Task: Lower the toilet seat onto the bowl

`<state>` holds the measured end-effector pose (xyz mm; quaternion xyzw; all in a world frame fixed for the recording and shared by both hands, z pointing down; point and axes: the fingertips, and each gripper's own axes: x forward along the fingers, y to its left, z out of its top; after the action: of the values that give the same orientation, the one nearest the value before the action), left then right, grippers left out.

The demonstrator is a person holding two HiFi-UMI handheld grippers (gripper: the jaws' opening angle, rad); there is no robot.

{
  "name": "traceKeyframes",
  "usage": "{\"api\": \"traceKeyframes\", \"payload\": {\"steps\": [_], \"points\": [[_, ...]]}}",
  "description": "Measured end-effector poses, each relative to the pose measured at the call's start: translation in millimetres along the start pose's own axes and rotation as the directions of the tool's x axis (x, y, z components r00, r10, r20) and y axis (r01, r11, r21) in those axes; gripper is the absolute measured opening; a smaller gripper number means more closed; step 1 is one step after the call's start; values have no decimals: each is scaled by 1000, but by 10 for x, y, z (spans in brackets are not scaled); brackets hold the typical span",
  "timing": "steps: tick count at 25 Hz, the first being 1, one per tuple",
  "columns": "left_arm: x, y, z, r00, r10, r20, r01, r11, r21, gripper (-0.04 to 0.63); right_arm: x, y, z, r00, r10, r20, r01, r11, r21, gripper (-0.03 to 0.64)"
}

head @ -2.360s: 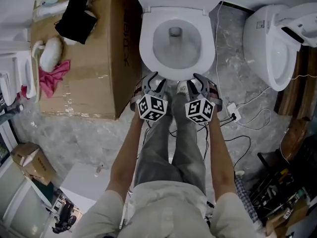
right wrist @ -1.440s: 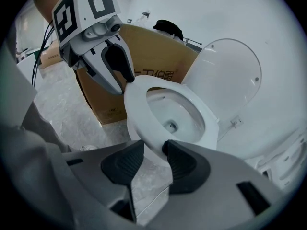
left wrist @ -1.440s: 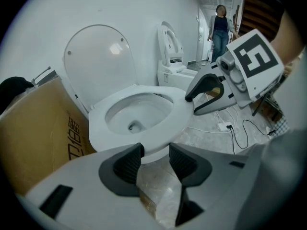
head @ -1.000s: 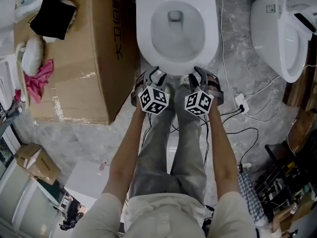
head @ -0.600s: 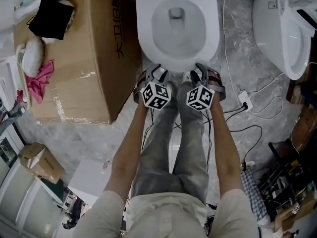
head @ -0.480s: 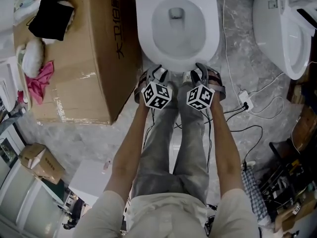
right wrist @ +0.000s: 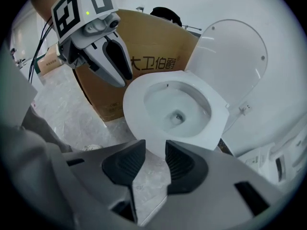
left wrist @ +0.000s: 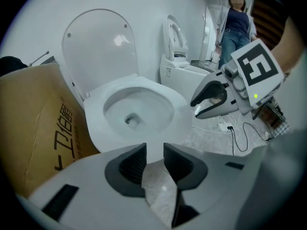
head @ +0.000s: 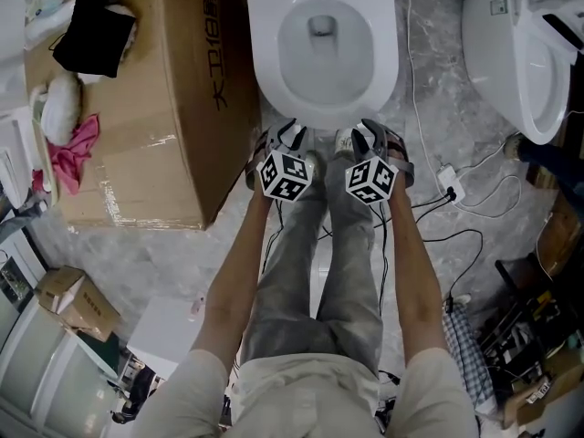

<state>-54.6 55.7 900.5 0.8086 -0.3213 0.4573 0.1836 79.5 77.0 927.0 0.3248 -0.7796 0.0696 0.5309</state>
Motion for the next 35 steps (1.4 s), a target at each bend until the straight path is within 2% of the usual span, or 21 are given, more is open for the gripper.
{"api": "traceKeyframes", "payload": {"steps": [7, 12, 17, 26, 35], "points": [[-373, 59, 405, 994, 26, 107, -24, 1000, -19, 63, -513, -286, 347, 989, -90, 117, 77, 991, 108, 52], [-698, 165, 734, 978, 67, 196, -62, 998, -32, 17, -964, -587, 670, 964, -173, 201, 143, 977, 156, 8], [-1094, 166, 1018, 957, 89, 276, -76, 995, -57, 12, -1459, -752, 915, 941, -211, 265, 160, 966, 204, 6], [-1776, 187, 1381, 907, 132, 400, -91, 989, -120, 12, -2307, -953, 1421, 864, -295, 407, 117, 905, 408, 5], [-2363, 160, 1773, 865, 152, 479, -109, 987, -115, 12, -2820, -1094, 1533, 840, -348, 418, 139, 880, 453, 5]]}}
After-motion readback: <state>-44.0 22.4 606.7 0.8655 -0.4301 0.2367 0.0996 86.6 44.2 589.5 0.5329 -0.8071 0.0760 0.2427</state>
